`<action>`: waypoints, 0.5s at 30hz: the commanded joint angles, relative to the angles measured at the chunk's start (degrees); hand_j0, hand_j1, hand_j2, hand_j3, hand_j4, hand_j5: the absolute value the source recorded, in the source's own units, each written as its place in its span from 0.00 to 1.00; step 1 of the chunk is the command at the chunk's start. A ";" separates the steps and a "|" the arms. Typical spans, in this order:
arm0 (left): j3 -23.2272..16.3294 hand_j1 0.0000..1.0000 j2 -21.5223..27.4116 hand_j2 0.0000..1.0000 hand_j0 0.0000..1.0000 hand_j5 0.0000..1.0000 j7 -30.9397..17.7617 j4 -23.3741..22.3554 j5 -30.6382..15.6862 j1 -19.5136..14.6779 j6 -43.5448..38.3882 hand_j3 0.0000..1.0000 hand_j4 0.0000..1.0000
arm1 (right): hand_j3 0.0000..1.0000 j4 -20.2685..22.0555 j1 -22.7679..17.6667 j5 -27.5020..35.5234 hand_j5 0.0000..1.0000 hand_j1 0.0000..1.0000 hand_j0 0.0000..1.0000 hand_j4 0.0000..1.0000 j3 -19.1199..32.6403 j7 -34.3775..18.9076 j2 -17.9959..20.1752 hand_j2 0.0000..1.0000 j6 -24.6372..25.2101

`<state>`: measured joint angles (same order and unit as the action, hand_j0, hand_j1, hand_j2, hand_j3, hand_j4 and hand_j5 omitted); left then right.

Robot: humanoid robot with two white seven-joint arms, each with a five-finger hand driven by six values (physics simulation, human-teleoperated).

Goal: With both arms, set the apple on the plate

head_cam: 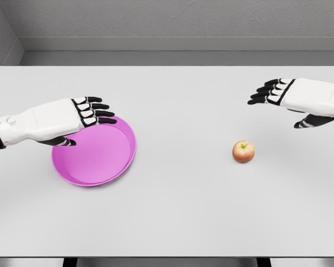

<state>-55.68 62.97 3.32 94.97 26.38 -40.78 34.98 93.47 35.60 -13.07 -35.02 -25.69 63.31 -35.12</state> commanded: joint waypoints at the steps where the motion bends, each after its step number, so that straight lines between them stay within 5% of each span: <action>1: 0.05 1.00 0.05 1.00 1.00 1.00 0.02 -0.05 -0.36 0.09 0.02 1.00 1.00 | 1.00 0.14 0.00 0.50 1.00 1.00 1.00 1.00 0.04 -0.15 -0.03 1.00 0.12; 9: -0.22 1.00 0.05 1.00 1.00 1.00 -0.07 -0.49 -0.36 -0.35 0.02 1.00 1.00 | 1.00 1.81 -0.09 0.93 1.00 1.00 1.00 1.00 0.13 -0.85 1.12 1.00 0.12; 11: -0.22 1.00 0.05 1.00 1.00 1.00 -0.07 -0.58 -0.36 -0.35 0.02 1.00 1.00 | 1.00 1.02 -0.70 12.34 1.00 1.00 1.00 1.00 -0.05 -9.31 1.21 1.00 0.12; 12: -0.22 1.00 0.05 1.00 1.00 1.00 -0.07 -0.58 -0.36 -0.35 0.02 1.00 1.00 | 1.00 -0.04 -0.88 17.98 1.00 1.00 1.00 1.00 -0.05 -9.31 0.94 1.00 0.12; 15: -0.22 1.00 0.05 1.00 1.00 1.00 -0.33 -0.58 -0.36 -0.44 0.02 1.00 1.00 | 1.00 -0.30 -1.67 20.01 1.00 1.00 1.00 1.00 -0.40 -9.31 0.68 1.00 0.12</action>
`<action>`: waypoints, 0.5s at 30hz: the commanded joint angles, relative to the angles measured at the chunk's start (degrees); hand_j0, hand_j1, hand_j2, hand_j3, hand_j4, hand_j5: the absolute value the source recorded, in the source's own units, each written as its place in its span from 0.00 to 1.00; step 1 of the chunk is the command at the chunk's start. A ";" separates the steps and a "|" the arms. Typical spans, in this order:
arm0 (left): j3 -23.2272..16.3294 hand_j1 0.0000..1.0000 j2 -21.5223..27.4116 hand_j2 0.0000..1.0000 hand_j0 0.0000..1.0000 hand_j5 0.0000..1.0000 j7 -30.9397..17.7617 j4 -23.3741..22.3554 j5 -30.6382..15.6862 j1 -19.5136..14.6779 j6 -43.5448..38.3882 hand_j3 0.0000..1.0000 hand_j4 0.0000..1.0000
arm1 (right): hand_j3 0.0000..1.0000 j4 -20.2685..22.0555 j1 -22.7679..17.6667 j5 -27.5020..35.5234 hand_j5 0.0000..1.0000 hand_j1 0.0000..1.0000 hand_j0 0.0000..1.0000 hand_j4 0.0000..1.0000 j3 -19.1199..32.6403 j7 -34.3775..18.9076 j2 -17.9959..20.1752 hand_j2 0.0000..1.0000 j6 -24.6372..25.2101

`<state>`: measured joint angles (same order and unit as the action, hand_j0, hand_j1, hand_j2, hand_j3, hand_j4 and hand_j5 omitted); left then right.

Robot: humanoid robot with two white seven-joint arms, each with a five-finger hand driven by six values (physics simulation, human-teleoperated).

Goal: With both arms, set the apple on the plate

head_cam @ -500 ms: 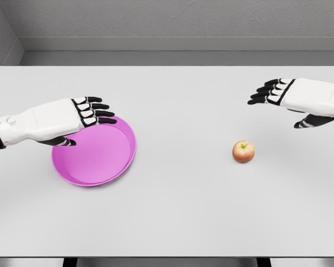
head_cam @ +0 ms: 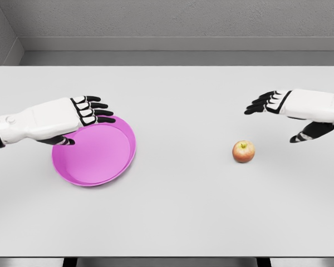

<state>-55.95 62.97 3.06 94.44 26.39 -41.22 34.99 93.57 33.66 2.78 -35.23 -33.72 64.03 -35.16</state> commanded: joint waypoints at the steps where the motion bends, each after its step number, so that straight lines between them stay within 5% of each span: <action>1: 0.05 1.00 0.05 1.00 1.00 1.00 -0.07 0.04 -0.37 0.00 0.01 1.00 1.00 | 1.00 -0.41 0.00 4.52 1.00 1.00 1.00 1.00 -0.10 -1.28 -0.13 1.00 0.16; 7: 0.05 1.00 0.05 1.00 1.00 1.00 -0.16 -0.05 -0.37 0.00 0.01 1.00 1.00 | 1.00 -1.99 0.44 5.22 1.00 1.00 1.00 1.00 -1.94 -1.28 -2.06 1.00 6.95; 10: 0.05 1.00 0.05 1.00 1.00 1.00 -0.16 -0.05 -0.37 0.00 0.01 1.00 1.00 | 1.00 -5.86 1.05 4.52 1.00 1.00 1.00 1.00 -4.67 -1.28 -4.09 1.00 7.30; 15: 0.05 1.00 0.05 1.00 1.00 1.00 -0.16 -0.05 -0.37 0.00 0.01 1.00 1.00 | 1.00 -6.47 1.32 2.76 1.00 1.00 1.00 1.00 -7.92 -1.28 -5.40 1.00 8.09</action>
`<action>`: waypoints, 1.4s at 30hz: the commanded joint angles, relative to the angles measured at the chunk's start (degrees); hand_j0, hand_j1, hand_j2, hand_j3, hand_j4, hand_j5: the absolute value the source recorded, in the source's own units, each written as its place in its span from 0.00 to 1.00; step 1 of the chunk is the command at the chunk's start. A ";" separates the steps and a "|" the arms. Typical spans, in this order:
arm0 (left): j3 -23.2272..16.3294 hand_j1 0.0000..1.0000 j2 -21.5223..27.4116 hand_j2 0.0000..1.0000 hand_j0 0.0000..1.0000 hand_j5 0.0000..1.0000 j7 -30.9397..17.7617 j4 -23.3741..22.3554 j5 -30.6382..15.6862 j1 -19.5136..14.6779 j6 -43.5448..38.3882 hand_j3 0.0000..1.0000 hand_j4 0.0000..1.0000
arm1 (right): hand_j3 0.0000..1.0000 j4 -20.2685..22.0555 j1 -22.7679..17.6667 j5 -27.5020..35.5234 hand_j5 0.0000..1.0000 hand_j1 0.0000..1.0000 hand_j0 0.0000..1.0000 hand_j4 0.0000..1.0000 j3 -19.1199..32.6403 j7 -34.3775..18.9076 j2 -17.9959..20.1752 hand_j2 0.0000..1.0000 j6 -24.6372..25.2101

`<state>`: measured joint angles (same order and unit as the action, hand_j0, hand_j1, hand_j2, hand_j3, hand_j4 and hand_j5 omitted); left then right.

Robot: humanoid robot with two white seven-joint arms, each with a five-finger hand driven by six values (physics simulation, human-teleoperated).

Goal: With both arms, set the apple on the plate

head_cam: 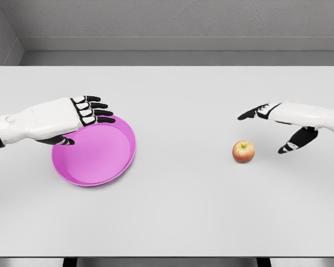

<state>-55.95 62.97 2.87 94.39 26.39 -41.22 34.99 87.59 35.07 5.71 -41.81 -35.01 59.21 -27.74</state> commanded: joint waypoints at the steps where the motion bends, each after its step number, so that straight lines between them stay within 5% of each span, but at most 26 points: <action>1: 0.14 1.00 0.04 1.00 1.00 1.00 0.03 -0.08 -0.38 0.00 0.01 1.00 1.00 | 1.00 -0.84 0.00 -1.05 1.00 1.00 1.00 1.00 -2.04 0.01 -1.47 1.00 0.66; 19: 0.14 1.00 0.04 1.00 1.00 1.00 0.03 -0.35 -0.38 -0.09 0.01 1.00 1.00 | 1.00 -8.22 2.46 -5.09 1.00 1.00 1.00 1.00 -6.79 0.01 -7.18 1.00 1.28; 36: 0.23 1.00 -0.04 1.00 1.00 1.00 0.03 -0.88 -0.37 -0.35 0.01 1.00 1.00 | 1.00 -9.01 2.90 -5.80 1.00 1.00 1.00 1.00 -7.49 0.01 -9.29 1.00 1.11; 42: 0.23 1.00 -0.04 1.00 1.00 1.00 -0.06 -0.88 -0.29 -0.26 0.01 1.00 1.00 | 0.78 -8.93 3.16 -5.80 0.78 0.78 0.78 0.78 -7.41 0.01 -9.29 0.78 0.84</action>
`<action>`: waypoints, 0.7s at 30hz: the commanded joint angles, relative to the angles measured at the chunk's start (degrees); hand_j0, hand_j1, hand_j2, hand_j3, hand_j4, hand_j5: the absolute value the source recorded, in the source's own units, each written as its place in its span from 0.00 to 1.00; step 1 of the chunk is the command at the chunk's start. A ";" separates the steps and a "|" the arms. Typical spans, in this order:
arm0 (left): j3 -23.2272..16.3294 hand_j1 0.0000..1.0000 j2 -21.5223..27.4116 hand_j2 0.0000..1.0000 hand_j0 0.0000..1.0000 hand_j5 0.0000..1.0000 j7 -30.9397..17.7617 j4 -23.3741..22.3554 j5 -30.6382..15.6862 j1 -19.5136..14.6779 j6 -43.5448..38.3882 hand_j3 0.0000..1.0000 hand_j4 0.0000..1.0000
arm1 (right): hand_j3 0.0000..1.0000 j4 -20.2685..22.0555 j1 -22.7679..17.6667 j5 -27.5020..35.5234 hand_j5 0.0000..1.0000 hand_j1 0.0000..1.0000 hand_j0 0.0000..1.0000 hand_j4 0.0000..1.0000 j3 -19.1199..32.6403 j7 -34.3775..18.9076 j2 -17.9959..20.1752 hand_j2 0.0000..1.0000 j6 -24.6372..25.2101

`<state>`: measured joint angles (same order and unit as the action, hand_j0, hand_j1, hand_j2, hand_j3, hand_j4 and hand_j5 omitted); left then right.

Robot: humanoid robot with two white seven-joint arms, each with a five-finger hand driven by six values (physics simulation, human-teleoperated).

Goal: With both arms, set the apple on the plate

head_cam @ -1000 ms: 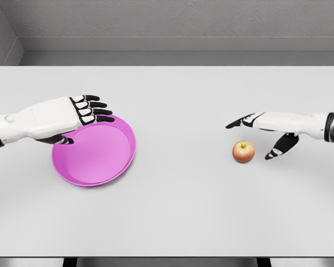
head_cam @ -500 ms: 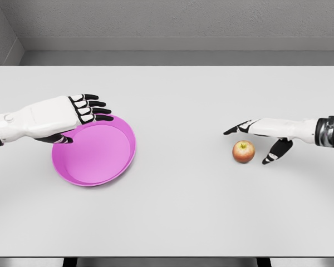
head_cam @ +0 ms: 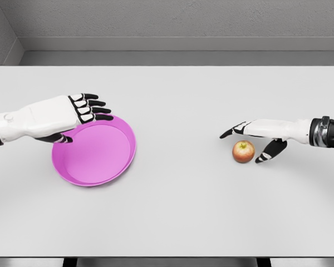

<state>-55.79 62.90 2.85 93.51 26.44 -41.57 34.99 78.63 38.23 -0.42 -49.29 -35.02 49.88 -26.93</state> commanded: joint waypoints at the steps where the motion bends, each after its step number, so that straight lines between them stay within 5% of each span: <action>1: 0.06 1.00 0.03 1.00 1.00 1.00 0.05 0.00 -0.34 0.00 0.01 1.00 1.00 | 0.73 0.03 0.00 0.33 0.73 0.73 0.73 0.73 -0.01 0.02 0.04 0.73 0.03; 8: 0.06 1.00 0.03 1.00 1.00 1.00 -0.03 0.00 -0.43 0.09 0.01 1.00 1.00 | 0.69 0.12 -0.18 0.33 0.69 0.69 0.69 0.69 -0.10 0.02 -0.23 0.69 -1.11; 12: 0.06 1.00 0.03 1.00 1.00 1.00 -0.03 0.00 -0.34 0.00 0.01 1.00 1.00 | 0.42 0.03 -0.18 0.33 0.42 0.42 0.42 0.42 -0.10 0.02 -0.23 0.42 -1.90; 21: 0.06 1.00 0.03 1.00 1.00 1.00 0.05 0.00 -0.34 0.00 0.01 1.00 1.00 | 0.42 1.61 0.18 3.05 0.42 0.42 0.42 0.42 0.08 0.02 -1.19 0.42 -8.07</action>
<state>-55.80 62.89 2.80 93.52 26.45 -41.57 34.99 79.68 38.58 0.81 -49.29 -35.02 49.15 -33.89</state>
